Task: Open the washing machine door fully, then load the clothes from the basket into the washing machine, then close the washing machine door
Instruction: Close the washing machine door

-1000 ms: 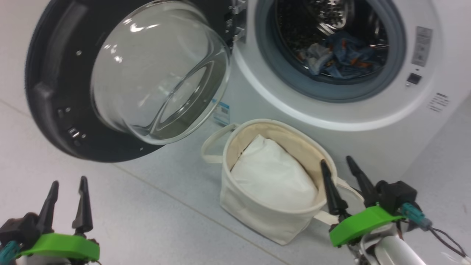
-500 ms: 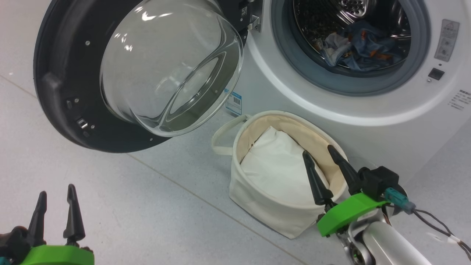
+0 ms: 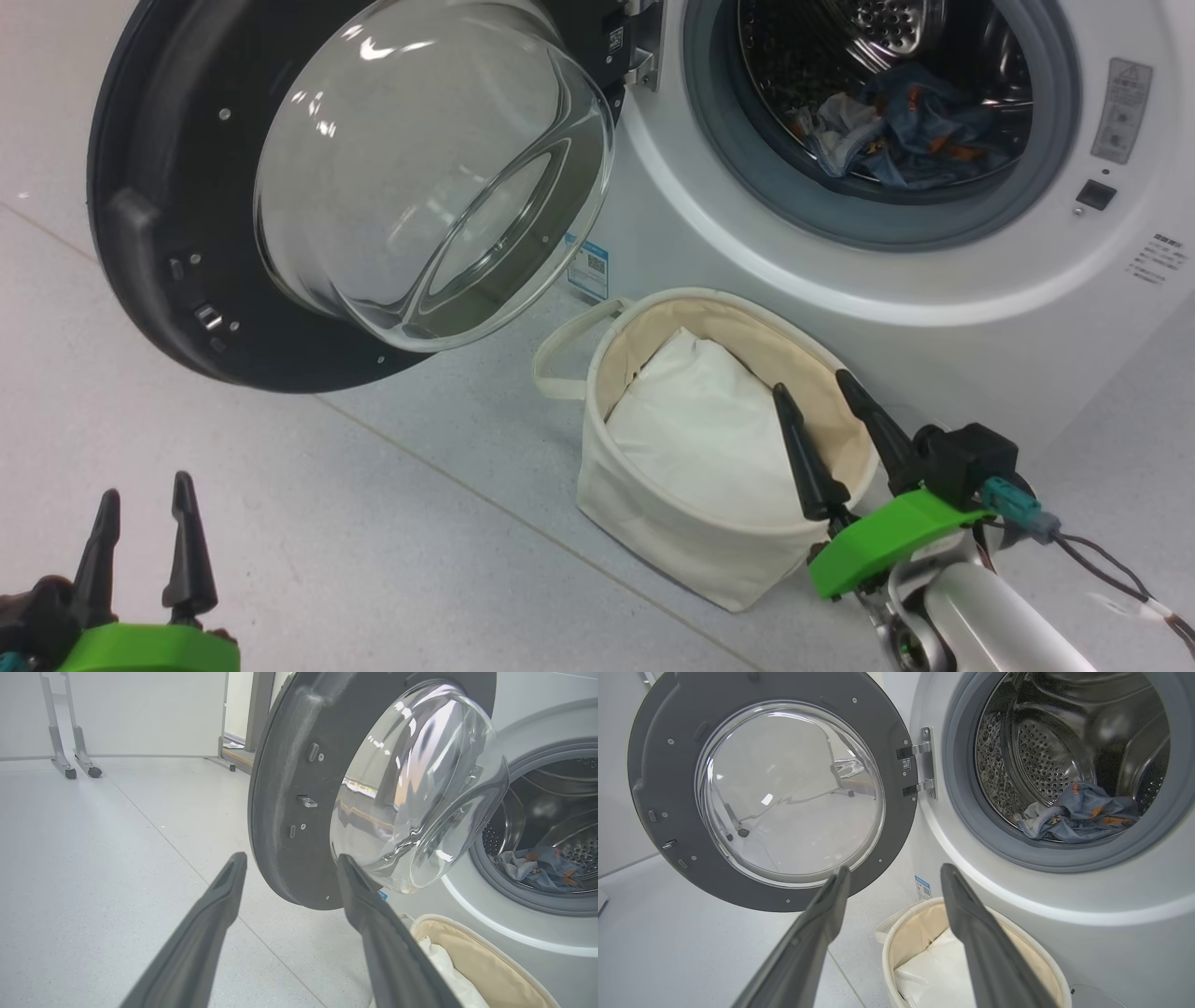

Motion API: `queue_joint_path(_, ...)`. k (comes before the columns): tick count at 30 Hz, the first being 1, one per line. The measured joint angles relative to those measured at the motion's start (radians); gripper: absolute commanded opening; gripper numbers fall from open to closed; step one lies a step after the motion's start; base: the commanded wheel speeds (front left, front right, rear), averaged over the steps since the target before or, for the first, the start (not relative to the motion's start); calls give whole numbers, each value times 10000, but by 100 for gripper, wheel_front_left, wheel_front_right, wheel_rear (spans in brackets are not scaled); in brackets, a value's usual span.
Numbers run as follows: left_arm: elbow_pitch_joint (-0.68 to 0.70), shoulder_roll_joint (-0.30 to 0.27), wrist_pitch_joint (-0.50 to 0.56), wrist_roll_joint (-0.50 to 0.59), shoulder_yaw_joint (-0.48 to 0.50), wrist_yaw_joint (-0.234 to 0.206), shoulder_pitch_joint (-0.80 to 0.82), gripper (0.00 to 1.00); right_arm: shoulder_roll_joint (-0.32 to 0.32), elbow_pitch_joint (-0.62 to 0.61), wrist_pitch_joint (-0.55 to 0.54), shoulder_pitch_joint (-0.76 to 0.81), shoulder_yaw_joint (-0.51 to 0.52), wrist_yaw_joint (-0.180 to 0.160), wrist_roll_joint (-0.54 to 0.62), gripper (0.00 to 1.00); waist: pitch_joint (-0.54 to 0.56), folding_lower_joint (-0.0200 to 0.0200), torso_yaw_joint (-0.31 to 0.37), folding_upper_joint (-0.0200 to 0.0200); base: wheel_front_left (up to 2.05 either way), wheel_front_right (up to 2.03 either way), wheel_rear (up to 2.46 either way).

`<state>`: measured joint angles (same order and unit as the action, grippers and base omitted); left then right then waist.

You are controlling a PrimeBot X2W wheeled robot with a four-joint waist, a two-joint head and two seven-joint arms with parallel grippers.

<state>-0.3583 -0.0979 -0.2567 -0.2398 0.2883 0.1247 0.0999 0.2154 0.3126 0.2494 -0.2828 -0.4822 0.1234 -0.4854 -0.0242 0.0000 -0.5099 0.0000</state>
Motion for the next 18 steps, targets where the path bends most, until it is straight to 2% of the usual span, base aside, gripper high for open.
queue_joint_path(5,-29,-25,0,-12,-182,0,15,100,-17,-8,0,28,127,0,2,100,19,0,17,0,0,0,0)
queue_joint_path(6,8,-44,0,-65,-305,2,22,87,-27,-10,0,36,148,0,2,100,27,0,22,0,0,0,0)
queue_joint_path(7,140,-90,0,-198,-485,0,26,10,-36,-12,0,49,165,0,4,100,40,0,26,0,0,0,0)
queue_joint_path(8,410,-171,0,-353,-696,2,28,0,-54,-13,0,63,178,0,13,100,52,0,33,0,0,0,0)
queue_joint_path(13,2056,-911,33,-2121,-1185,2,638,0,-65,-36,0,292,337,0,38,100,123,0,74,0,0,0,0)
queue_joint_path(15,2360,-1281,512,-3198,-991,2,1177,0,-65,-52,0,444,443,0,100,100,183,0,111,0,0,0,0)
queue_joint_path(18,2272,-1854,1407,-4188,-408,-2,2071,0,-71,-125,0,626,548,0,102,100,257,0,196,0,0,0,0)
